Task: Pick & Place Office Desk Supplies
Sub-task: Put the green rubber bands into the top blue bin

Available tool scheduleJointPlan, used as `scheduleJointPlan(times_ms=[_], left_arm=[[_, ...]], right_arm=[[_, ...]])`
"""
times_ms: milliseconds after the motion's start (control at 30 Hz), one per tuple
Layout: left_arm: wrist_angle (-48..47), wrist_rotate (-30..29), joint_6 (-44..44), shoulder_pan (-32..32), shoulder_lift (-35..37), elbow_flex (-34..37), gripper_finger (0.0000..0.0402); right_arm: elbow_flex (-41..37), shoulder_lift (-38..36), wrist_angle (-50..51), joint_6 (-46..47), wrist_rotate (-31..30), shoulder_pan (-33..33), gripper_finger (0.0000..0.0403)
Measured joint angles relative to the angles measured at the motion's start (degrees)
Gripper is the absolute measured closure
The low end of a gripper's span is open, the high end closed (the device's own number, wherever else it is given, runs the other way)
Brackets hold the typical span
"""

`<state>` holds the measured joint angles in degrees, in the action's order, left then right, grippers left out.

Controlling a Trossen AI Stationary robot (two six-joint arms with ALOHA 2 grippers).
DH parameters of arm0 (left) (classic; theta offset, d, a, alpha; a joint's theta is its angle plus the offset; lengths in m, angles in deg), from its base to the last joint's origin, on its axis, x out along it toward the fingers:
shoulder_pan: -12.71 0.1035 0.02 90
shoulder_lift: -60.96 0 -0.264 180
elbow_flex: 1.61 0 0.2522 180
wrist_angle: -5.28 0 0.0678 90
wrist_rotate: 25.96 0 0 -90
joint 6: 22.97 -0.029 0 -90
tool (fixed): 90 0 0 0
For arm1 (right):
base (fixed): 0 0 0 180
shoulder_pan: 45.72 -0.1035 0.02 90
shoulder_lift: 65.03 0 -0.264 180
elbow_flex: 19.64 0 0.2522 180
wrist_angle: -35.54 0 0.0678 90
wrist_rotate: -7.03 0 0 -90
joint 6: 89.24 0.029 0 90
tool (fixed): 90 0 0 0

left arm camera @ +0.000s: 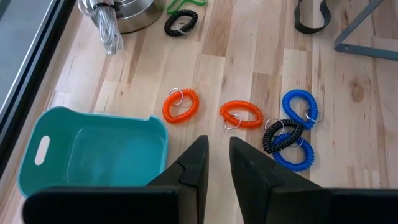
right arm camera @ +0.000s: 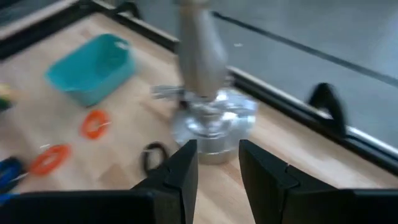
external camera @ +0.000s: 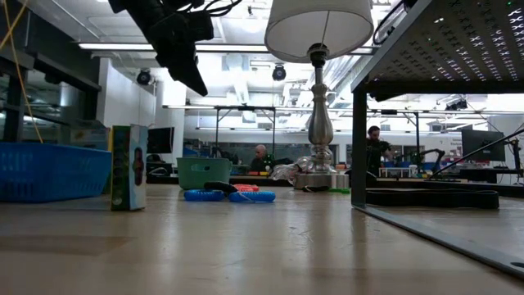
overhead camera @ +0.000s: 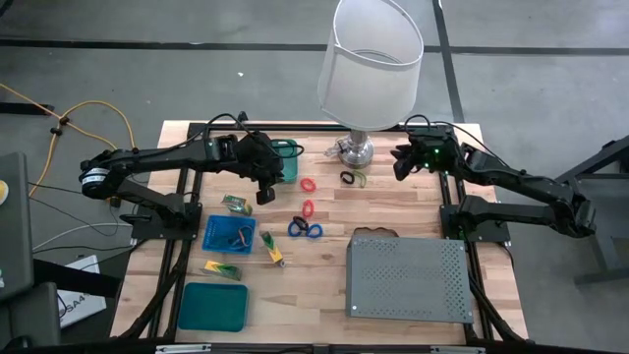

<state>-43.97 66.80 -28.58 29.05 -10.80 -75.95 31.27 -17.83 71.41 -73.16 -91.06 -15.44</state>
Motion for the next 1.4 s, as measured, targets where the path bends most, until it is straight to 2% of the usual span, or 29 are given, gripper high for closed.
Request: scheduleJointPlan(times_ms=[100,167,300,433,533,633,767,1000,1400], left_arm=[[0.00,0.00,0.00,0.00,0.00,0.00,0.0341],[-0.01,0.00,0.00,0.00,0.00,0.00,0.0341],[0.00,0.00,0.00,0.00,0.00,0.00,0.0341],[-0.02,0.00,0.00,0.00,0.00,0.00,0.0341],[-0.01,0.00,0.00,0.00,0.00,0.00,0.0341],[-0.01,0.00,0.00,0.00,0.00,0.00,0.0341],[0.00,0.00,0.00,0.00,0.00,0.00,0.0341],[-0.02,0.00,0.00,0.00,0.00,0.00,0.0341],[-0.02,0.00,0.00,0.00,0.00,0.00,0.0341]], right_arm=[[0.00,0.31,-1.24,-2.52,6.67,-0.52,0.0298],[0.02,1.79,-2.76,-2.82,8.10,-1.95,0.0298],[0.02,6.16,-6.72,-6.38,6.58,-5.68,0.0298],[0.02,12.52,-15.14,-9.89,3.98,-9.12,0.0298],[0.03,16.89,-22.40,-12.14,2.70,-10.80,0.0298],[0.04,21.17,-24.85,-12.86,-0.29,-11.57,0.0298],[0.04,26.74,-24.92,-9.99,-4.33,-11.63,0.0298],[0.04,34.56,-24.92,-2.59,-6.00,-11.50,0.0298],[0.02,38.62,-20.54,4.66,-5.57,-11.54,0.0298]])
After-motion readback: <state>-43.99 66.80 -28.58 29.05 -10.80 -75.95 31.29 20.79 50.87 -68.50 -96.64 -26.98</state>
